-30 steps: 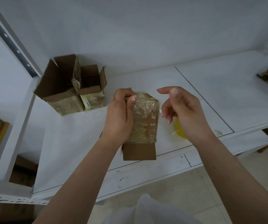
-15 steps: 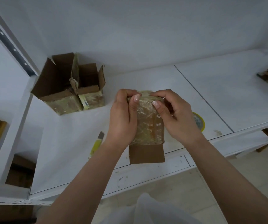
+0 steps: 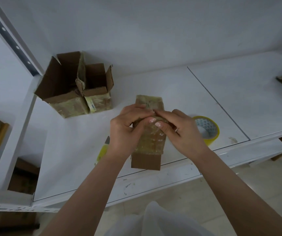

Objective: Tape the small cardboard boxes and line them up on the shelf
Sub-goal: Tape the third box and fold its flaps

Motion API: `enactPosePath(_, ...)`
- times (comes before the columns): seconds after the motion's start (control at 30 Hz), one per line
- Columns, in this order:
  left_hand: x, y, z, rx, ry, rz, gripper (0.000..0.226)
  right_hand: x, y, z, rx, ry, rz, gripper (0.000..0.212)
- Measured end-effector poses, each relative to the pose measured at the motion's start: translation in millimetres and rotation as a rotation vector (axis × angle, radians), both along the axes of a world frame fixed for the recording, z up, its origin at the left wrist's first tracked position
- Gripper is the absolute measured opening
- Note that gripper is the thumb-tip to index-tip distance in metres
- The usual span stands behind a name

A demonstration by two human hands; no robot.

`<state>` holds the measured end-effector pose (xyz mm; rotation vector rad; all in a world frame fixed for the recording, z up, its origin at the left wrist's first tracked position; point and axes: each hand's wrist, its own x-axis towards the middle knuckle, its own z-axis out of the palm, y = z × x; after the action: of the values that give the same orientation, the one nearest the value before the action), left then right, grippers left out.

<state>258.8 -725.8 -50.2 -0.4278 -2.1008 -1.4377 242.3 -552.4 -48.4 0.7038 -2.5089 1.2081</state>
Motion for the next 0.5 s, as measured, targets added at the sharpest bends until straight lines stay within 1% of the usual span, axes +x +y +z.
enactPosePath(0.1,3,-1,-11,-0.044,0.01,0.007,0.012,3,-3,-8,0.057,0.05,0.013,0.035)
enactPosePath(0.2,2,-2,-13,-0.067,0.002,-0.012,0.009,4,-4,-11,0.058,0.07,0.01,0.033)
enactPosePath(0.4,3,-15,-14,-0.191,-0.01,-0.118,0.029,4,5,-14,0.027,0.046,0.029,0.036)
enactPosePath(0.5,8,-9,-15,-0.166,-0.022,-0.094,0.026,5,6,-17,0.01,0.033,0.012,0.038)
